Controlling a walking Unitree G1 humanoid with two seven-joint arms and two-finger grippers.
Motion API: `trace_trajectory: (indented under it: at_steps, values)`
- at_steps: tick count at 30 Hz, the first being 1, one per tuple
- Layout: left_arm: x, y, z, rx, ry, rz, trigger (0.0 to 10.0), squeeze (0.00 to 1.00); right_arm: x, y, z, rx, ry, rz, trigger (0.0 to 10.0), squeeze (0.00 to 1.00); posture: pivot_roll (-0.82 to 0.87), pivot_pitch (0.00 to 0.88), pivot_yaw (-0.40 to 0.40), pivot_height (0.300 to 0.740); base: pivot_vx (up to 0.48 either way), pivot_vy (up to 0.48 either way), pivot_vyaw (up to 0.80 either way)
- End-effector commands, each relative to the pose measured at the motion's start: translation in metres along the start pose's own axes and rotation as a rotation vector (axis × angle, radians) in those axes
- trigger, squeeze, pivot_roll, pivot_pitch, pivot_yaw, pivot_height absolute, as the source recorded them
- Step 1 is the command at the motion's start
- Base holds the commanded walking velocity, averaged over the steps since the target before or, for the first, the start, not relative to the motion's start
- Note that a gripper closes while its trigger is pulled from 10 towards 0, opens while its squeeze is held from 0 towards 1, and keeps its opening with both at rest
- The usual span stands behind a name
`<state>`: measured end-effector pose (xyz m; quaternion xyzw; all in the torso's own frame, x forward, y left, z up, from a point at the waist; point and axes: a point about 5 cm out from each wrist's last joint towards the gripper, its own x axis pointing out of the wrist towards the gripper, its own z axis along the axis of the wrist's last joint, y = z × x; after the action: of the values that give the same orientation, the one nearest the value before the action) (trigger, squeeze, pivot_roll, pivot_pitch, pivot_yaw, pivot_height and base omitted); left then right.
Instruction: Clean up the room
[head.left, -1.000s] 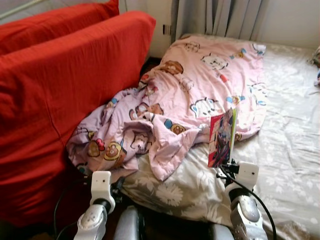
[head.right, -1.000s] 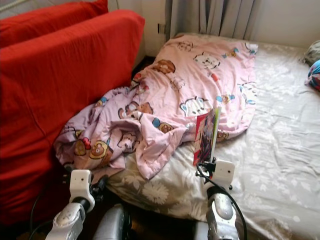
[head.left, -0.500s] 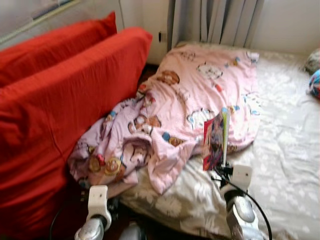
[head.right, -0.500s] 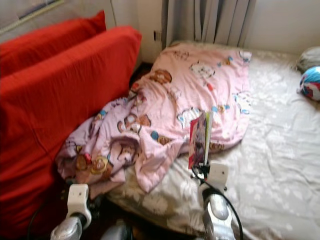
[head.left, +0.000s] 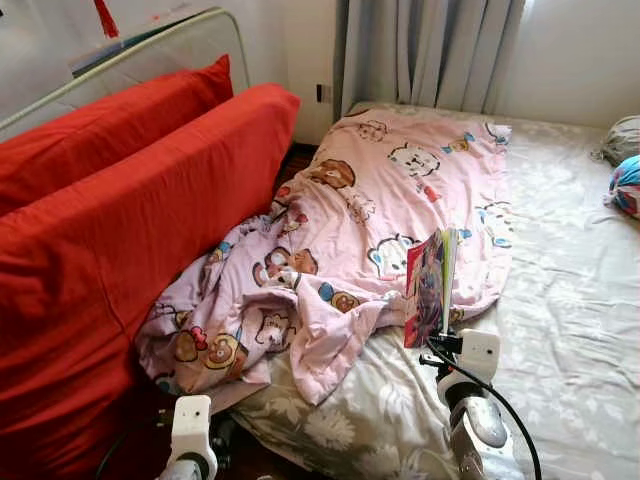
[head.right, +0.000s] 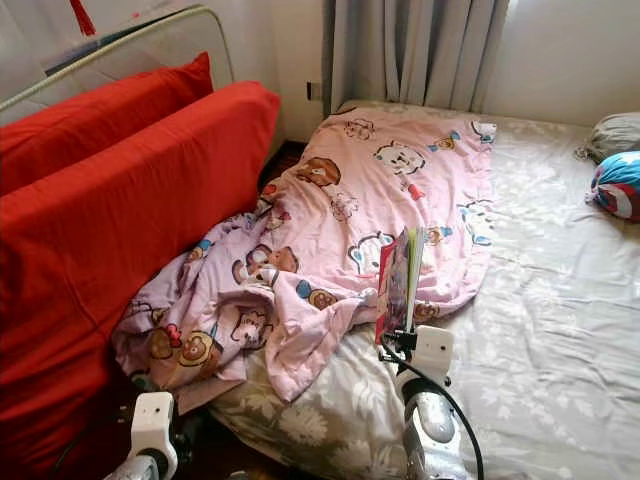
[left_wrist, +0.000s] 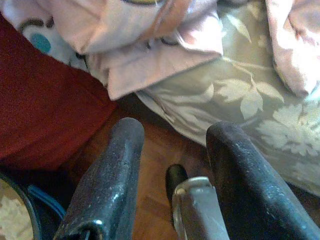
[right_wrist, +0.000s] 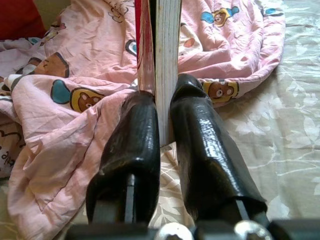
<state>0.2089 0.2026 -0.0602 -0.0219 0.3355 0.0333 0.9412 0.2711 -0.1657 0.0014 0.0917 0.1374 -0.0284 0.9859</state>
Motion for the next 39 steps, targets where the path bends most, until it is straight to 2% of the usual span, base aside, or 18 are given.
trace_trajectory:
  at_steps: [1,13,37,39]
  values:
    - [-0.001,0.003,-0.004,0.006,0.025,0.014,10.0,0.0,0.005,0.006,0.008,0.0,-0.032,0.024,10.0,0.0,0.0,0.016,0.024,0.709,0.0,0.0,0.0]
    - [-0.001,0.0,-0.01,-0.015,0.055,0.018,10.0,0.0,0.005,0.003,0.005,-0.014,-0.004,-0.001,10.0,0.0,-0.02,0.0,0.025,0.709,0.0,0.0,-0.07]
    - [-0.005,0.001,-0.019,0.003,0.092,0.021,10.0,0.0,0.005,0.006,0.002,-0.013,0.003,0.013,10.0,0.0,-0.02,0.0,0.026,0.709,0.0,0.0,-0.77]
    - [-0.005,0.001,-0.019,0.005,0.092,0.021,10.0,0.0,0.005,0.006,0.002,-0.011,-0.001,0.009,10.0,0.0,-0.02,0.0,0.023,0.709,0.0,0.0,0.0]
